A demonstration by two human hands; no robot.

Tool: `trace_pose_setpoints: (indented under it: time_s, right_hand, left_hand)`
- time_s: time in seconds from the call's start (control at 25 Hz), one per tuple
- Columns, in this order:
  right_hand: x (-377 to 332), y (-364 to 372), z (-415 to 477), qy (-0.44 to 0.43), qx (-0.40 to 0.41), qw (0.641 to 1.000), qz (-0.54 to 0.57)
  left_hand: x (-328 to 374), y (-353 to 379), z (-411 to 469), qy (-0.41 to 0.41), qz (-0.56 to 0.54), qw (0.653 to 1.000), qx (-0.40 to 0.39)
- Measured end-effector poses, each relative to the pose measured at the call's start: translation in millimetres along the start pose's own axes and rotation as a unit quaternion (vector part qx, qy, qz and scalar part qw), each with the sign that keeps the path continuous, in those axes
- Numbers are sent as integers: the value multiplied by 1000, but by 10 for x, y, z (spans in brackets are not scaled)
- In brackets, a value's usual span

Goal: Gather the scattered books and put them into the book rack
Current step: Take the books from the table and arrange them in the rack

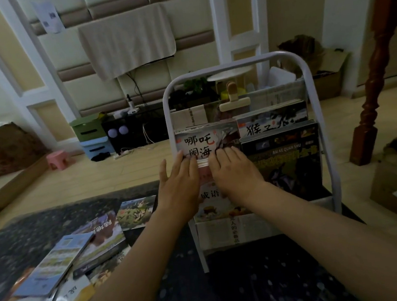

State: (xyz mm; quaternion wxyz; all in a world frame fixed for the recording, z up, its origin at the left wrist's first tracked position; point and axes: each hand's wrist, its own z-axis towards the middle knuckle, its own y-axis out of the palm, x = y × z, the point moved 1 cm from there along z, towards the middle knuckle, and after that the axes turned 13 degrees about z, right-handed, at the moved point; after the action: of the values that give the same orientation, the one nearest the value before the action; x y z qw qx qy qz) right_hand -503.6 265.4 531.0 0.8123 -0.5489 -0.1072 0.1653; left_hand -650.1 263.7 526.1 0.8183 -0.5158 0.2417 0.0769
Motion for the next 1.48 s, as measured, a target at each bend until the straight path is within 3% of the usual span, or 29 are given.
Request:
trace_pose_setpoints:
  time_s: [0.52,0.76,1.0,1.12,1.24,1.28,1.48]
  right_hand:
    - [-9,145,57,17,56,998,-2]
    - [-1,50,5,11,19,1000,14]
    - [-96,-138,-36,31,-50,998,24]
    - [-374,-286,-22,1,4,997,79]
    - [-916,-305,77,-101,95,981,134]
    - [-1101,-265,113,-121,93,976,158]
    - [-2133,382,262,-117,-117,958,236]
  left_hand:
    - [70,48,7,-18,-17,1000,-17]
    - [77,18,16,-15,-23,999,-34]
    - [-137,-85,-9,40,-120,992,-17]
    - [-513,-80,-225,44,-166,985,2]
    - [-1030,222,-631,-17,-156,985,-69]
    - [-1188,362,-777,-33,-149,983,-101]
    - [-1878,1054,-1716,-122,-156,941,-275]
